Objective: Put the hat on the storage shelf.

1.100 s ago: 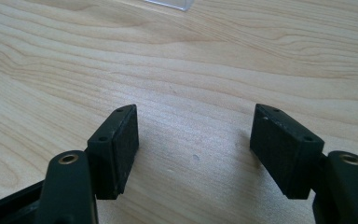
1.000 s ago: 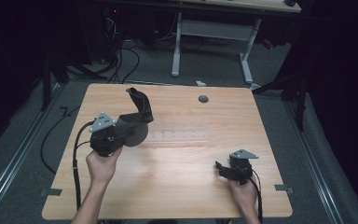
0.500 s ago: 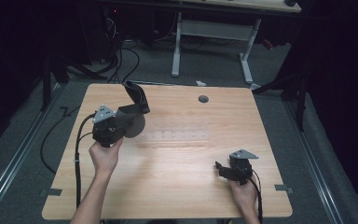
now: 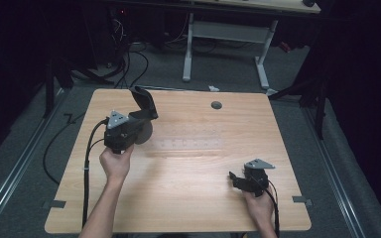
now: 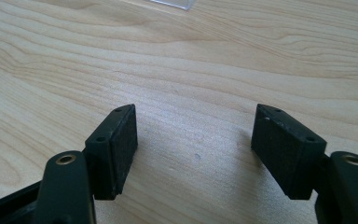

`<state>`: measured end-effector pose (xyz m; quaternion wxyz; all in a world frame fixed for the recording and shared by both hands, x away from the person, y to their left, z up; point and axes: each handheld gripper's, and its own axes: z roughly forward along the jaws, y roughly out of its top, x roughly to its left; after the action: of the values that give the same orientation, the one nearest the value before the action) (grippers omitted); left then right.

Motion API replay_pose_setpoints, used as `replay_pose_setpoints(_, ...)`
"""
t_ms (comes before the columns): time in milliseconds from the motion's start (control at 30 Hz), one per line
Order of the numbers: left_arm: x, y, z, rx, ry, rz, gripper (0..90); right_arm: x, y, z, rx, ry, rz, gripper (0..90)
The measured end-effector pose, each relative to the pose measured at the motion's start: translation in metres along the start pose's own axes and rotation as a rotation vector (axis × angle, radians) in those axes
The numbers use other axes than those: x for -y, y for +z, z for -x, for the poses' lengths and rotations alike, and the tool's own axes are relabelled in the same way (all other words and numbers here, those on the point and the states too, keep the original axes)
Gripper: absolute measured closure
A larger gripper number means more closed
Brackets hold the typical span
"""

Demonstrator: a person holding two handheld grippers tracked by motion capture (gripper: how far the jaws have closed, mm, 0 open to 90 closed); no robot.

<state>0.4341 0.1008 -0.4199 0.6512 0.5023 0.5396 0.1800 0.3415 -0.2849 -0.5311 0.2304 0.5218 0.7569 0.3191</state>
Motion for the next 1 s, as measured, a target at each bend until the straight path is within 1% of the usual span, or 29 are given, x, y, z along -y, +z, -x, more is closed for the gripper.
replay_pose_setpoints(100,0.001,0.002,0.000,-0.002,-0.001,-0.003,85.7,0.000,0.000,0.000,0.000,0.002,-0.001,31.7)
replay_pose_setpoints(133,0.002,0.005,-0.001,-0.012,0.009,-0.006,85.6,0.000,0.000,0.000,0.000,0.003,-0.001,31.7)
replay_pose_setpoints(300,0.006,0.008,-0.002,-0.026,0.019,-0.003,85.6,0.000,0.000,0.000,0.000,0.001,-0.001,31.7)
replay_pose_setpoints(500,0.010,0.014,-0.003,-0.037,0.021,-0.011,85.6,0.000,0.000,0.000,0.000,0.002,-0.001,31.6)
replay_pose_setpoints(600,0.013,0.016,-0.003,-0.043,0.034,-0.012,85.6,0.000,0.000,0.000,0.000,0.003,-0.001,31.6)
replay_pose_setpoints(700,0.014,0.017,-0.002,-0.041,0.027,-0.007,85.7,0.000,0.000,0.000,0.000,0.003,-0.001,31.7)
replay_pose_setpoints(867,0.015,0.017,0.000,-0.048,0.037,-0.007,85.7,0.000,0.000,0.000,0.000,0.003,0.000,31.7)
replay_pose_setpoints(1000,0.016,0.017,0.002,-0.052,0.032,-0.006,85.7,0.000,0.000,0.000,0.000,0.003,0.000,31.8)
